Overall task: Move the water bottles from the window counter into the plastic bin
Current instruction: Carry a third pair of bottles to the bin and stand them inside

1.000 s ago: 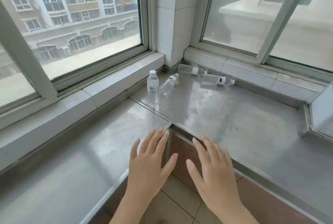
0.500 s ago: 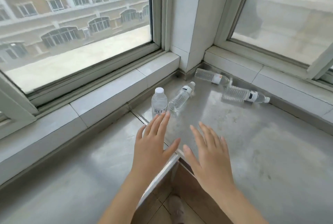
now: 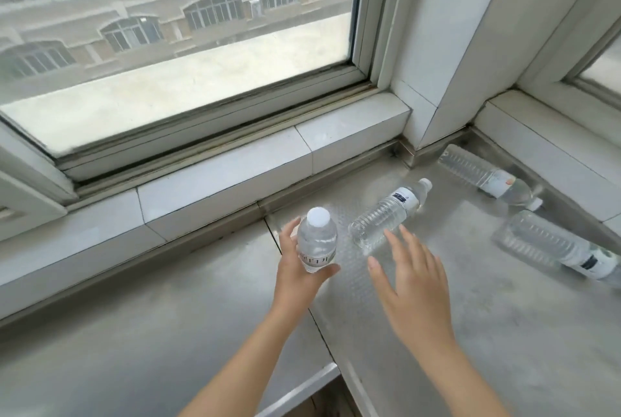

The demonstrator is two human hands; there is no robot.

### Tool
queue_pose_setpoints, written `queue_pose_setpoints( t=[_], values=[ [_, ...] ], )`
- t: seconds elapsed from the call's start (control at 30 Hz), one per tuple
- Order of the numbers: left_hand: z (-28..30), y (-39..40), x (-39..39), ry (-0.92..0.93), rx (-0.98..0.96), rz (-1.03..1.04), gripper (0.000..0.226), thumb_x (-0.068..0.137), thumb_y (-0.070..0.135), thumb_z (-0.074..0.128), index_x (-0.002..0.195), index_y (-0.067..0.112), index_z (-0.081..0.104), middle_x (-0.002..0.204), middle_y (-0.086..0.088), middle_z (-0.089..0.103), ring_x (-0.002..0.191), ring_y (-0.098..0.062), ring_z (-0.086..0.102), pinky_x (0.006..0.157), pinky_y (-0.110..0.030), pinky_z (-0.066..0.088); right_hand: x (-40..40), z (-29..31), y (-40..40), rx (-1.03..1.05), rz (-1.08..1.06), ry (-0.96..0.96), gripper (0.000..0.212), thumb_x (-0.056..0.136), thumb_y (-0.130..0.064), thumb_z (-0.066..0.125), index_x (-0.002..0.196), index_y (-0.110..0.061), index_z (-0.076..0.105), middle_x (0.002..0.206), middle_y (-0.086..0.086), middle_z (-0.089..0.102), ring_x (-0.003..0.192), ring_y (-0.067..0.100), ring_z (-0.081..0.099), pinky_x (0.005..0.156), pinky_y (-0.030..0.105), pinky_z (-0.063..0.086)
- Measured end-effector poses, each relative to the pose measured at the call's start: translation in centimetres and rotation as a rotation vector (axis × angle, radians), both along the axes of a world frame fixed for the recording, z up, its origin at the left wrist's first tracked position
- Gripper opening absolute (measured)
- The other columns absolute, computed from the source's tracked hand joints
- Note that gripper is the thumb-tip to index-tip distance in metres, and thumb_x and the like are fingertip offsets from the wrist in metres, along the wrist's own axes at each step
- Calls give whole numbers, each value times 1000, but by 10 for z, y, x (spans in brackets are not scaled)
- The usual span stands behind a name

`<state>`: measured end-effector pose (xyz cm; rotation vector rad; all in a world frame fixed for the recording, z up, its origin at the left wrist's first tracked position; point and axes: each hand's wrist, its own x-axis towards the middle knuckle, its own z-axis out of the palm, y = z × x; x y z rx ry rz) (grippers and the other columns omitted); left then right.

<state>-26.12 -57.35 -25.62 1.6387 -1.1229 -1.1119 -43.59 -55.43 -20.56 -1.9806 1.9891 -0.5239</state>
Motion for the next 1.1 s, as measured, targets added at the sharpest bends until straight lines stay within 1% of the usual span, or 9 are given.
queue_pose_setpoints(
  t=[0.13,0.27,0.33,0.4,0.53,0.67,0.8,0.93,1.1],
  values=[
    [-10,-9,-3,22,41,101,79,64,12,91,102,54,36,113,13,61,104,-8,65,93,-36,53,-14,-19,-46,224,-191,-449,62,86,-36,65,142,-25,39,147,-5,39,136,17,35,109,36,31],
    [-6,-29,-1,5,37,151,72,59,15,93,94,50,42,106,8,68,100,-13,67,92,-42,54,-14,-43,-99,367,-525,-907,78,75,-25,78,140,-19,35,131,-1,51,117,18,52,104,43,41],
    [-4,-37,0,-3,38,159,70,60,13,93,95,47,42,105,6,69,97,-10,68,88,-37,55,-7,-58,-126,381,-638,-1013,102,59,-35,85,142,-18,29,127,1,54,108,20,57,98,47,47],
    [-3,-41,2,4,42,167,70,60,11,93,97,41,42,105,3,69,94,-8,68,83,-33,54,2,-70,-147,369,-716,-937,125,45,-47,86,146,-17,20,133,13,50,111,31,58,96,48,48],
    [-5,-40,7,5,56,155,69,60,9,93,101,32,43,106,0,70,90,-8,70,78,-30,55,6,-80,-164,385,-693,-615,119,61,-33,83,150,-16,6,133,21,43,116,40,50,94,45,46],
    [-7,-38,9,10,57,149,68,59,10,93,101,34,44,105,-1,72,92,-12,71,80,-33,57,-11,-90,-169,436,-482,-505,105,58,-15,78,146,-32,25,129,3,51,112,33,51,91,38,45],
    [-9,-43,9,21,50,171,72,57,15,95,108,39,50,110,7,69,105,-17,67,92,-38,53,-20,-88,-166,378,-358,-329,86,58,-27,80,134,-33,41,111,2,62,95,29,62,76,37,50],
    [-7,-50,7,25,54,192,79,56,16,95,122,33,54,120,6,63,105,-13,65,85,-26,51,-29,-73,-167,414,-338,-373,74,58,-21,82,123,-33,50,99,-4,65,85,23,63,69,30,43],
    [-1,-51,4,-2,57,172,80,55,16,95,121,33,55,116,9,63,99,-11,66,78,-24,50,-36,-62,-155,441,-354,-541,77,53,-11,83,119,-36,52,90,-11,61,82,20,64,79,39,54]
  ],
)
